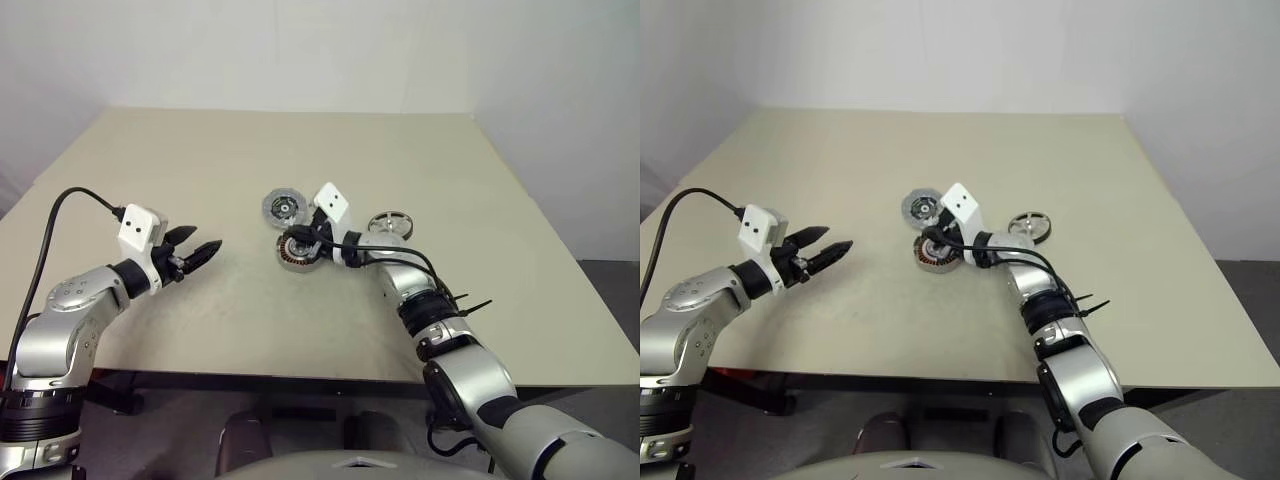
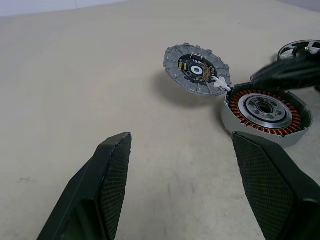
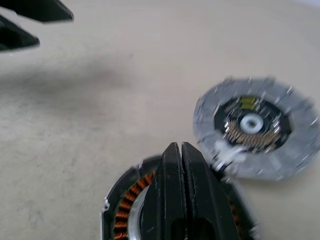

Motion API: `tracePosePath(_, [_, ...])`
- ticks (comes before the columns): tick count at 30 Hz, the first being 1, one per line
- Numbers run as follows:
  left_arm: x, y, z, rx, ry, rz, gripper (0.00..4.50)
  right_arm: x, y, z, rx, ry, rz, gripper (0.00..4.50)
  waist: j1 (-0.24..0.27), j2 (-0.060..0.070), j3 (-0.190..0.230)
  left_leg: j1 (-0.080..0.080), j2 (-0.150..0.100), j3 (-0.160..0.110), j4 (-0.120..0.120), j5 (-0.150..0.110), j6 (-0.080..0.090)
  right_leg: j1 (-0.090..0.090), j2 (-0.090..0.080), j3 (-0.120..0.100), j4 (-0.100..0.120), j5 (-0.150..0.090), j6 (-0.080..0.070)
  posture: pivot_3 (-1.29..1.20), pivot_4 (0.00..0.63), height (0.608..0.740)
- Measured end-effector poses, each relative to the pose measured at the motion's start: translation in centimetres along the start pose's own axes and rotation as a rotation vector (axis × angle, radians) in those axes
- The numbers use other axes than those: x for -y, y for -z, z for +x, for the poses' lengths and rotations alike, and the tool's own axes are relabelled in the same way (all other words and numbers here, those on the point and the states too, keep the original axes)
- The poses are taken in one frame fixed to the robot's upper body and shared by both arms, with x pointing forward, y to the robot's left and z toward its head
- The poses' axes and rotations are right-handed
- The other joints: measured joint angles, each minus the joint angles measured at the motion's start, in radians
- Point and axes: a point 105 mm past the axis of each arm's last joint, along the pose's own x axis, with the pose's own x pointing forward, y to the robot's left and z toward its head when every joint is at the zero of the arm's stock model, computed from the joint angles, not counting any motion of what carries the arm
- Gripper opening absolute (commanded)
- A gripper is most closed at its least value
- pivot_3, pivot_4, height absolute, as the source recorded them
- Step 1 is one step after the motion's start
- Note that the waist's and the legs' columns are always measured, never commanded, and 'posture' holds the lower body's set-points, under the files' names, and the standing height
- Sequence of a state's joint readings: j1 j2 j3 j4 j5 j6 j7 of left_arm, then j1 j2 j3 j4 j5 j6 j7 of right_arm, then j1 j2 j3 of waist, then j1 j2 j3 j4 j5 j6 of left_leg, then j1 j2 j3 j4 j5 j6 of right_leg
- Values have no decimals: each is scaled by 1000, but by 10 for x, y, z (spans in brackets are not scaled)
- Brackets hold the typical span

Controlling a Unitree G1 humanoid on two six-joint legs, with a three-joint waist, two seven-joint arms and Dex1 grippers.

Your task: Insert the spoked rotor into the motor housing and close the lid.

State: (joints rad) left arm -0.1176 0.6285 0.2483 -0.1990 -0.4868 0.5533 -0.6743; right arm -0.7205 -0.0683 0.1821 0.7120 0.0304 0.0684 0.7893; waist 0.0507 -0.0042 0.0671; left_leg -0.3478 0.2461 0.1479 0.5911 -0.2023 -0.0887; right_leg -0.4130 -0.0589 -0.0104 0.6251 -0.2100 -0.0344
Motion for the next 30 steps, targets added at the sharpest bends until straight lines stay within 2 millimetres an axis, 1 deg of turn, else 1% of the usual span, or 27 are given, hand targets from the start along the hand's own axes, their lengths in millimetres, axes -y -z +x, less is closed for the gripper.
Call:
tracePosePath(1, [0,0,0,0,0,0,3396,0,7,0,-14,13,12,38,1,0,0,0,0,0,0,0,0,0,0,0,0,0,0,0,0,740])
tracePosePath(6, [0,-1,0,2,-1,3,3396,1,5,0,-8,17,6,38,0,0,0,0,0,0,0,0,0,0,0,0,0,0,0,0,0,740])
tracePosePath(8, [0,-1,0,2,-1,3,3396,2,0,-2,7,13,-5,38,0,0,0,0,0,0,0,0,0,0,0,0,0,0,0,0,0,740])
tracePosePath(13, [1,-1,1,4,-1,0,3396,5,-35,-10,119,-3,-27,38,0,0,0,0,0,0,0,0,0,0,0,0,0,0,0,0,0,740])
tracePosePath(15, [1,-1,1,5,-1,-1,3396,10,-47,-16,150,9,-15,38,1,0,0,0,0,0,0,0,0,0,0,0,0,0,0,0,0,740])
tracePosePath(16, [1,0,1,5,-1,-1,3396,15,-48,-21,146,24,-11,38,3,0,0,0,0,0,0,0,0,1,0,0,0,0,0,0,0,740])
tracePosePath(18, [1,0,1,5,-1,-2,3396,28,-45,-30,125,75,6,38,6,0,0,1,0,0,0,0,0,1,0,0,0,0,0,0,0,740])
tracePosePath(20, [2,0,1,6,1,-3,3396,45,-33,-39,80,146,45,38,9,0,0,1,0,0,0,0,0,2,0,0,0,0,0,0,0,740])
tracePosePath(21, [3,0,2,6,5,-5,3396,59,-24,-48,45,204,78,38,12,0,0,1,-1,0,0,0,-1,2,0,0,0,0,0,0,0,740])
tracePosePath(22, [3,1,2,4,9,-7,3396,76,-14,-63,11,279,112,212,19,0,0,1,-1,0,1,0,-1,1,0,0,0,0,0,0,0,740])
tracePosePath(24, [4,1,2,3,13,-8,3396,98,-4,-84,-24,371,165,583,21,0,0,1,-1,0,1,0,-1,1,0,0,0,0,0,0,0,740])
tracePosePath(25, [4,2,2,1,16,-8,3396,107,-3,-93,-28,406,186,945,20,0,0,0,-1,0,1,0,-1,1,0,1,0,0,0,0,0,740])
tracePosePath(26, [5,2,3,-1,21,-9,3396,118,-5,-105,-25,451,211,1240,20,0,0,0,-1,0,1,0,-1,0,0,1,0,0,0,0,0,740])
tracePosePath(28, [7,4,4,-5,33,-12,3396,134,-14,-123,-5,519,225,1866,20,0,0,-1,-1,0,1,0,-1,-1,0,1,0,0,0,0,0,740])
tracePosePath(30, [9,5,6,-8,43,-16,3396,147,-24,-142,22,569,238,1866,19,0,0,-1,-1,0,1,0,-1,-1,1,1,0,0,0,0,0,740])
